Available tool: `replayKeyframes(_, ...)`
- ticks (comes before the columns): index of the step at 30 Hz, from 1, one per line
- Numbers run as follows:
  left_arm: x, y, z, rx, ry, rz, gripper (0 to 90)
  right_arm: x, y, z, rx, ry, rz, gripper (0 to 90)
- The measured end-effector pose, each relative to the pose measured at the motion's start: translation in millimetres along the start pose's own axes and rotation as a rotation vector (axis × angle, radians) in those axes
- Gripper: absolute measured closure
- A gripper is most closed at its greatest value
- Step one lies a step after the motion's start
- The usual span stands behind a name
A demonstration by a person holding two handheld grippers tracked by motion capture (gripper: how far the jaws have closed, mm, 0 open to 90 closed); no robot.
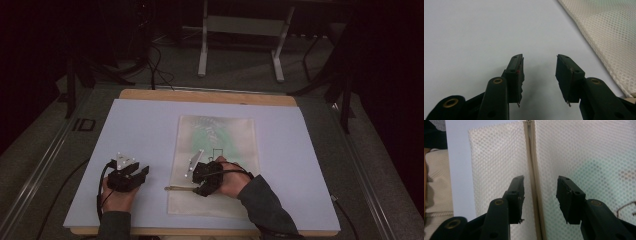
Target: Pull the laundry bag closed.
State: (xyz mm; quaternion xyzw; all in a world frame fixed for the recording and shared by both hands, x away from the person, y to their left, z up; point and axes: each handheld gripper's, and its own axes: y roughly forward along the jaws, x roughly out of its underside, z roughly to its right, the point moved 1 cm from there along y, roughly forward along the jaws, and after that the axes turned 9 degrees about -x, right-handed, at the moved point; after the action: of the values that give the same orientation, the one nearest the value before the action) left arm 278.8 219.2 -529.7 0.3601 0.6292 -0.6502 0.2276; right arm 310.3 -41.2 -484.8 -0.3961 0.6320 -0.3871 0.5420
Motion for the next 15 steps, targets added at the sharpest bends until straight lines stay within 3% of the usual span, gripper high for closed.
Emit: replayKeyframes(15, 0.1, 1.1, 0.8, 0.005, 0.007, -0.002, 56.7, -25.9, 16.1, -2.7, -0.023, -0.039, 0.001, 67.2)
